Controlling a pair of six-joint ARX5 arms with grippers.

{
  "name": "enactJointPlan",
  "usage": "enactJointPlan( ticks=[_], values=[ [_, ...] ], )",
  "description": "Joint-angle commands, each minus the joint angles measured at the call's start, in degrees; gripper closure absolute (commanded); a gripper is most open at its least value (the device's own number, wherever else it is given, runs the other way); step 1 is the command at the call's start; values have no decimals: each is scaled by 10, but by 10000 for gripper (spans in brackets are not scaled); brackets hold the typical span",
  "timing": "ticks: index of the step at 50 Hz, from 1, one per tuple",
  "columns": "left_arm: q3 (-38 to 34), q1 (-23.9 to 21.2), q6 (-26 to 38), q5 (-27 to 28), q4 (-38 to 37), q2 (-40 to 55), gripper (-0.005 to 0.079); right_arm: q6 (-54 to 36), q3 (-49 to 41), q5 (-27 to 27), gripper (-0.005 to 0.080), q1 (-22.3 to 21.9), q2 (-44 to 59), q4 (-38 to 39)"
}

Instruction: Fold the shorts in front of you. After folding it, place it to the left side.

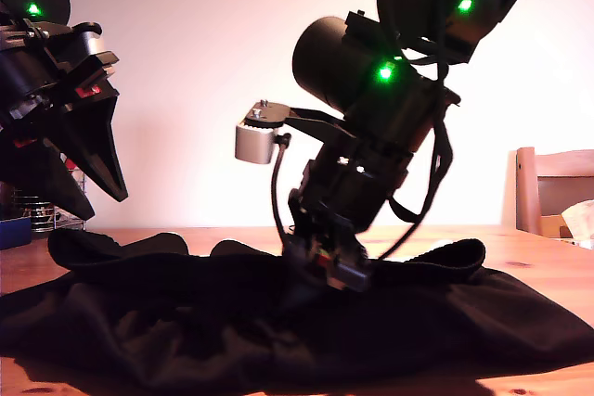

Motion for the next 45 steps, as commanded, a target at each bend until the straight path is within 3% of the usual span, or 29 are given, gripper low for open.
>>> enactJointPlan(
  ticks=[1, 5, 7, 15, 21, 36, 45],
  values=[
    [-6, -1, -1, 2, 4, 3, 351, -16, 0, 8, 484, -4, 6, 9],
    [-6, -1, -1, 2, 4, 3, 351, -26, 0, 9, 717, -5, 6, 22],
    [-6, -1, -1, 2, 4, 3, 351, -26, 0, 10, 767, -6, 6, 34],
    [-6, -1, -1, 2, 4, 3, 351, -25, 0, 9, 763, -9, 6, 84],
    [-6, -1, -1, 2, 5, 3, 352, -7, 18, 9, 763, -9, 6, 72],
    [-6, -1, 1, -3, 84, 3, 409, 21, 85, 9, 763, -11, 6, -83],
    [-6, -1, 2, -12, 170, 18, 409, 23, 104, 9, 763, -11, 6, -122]
  ],
)
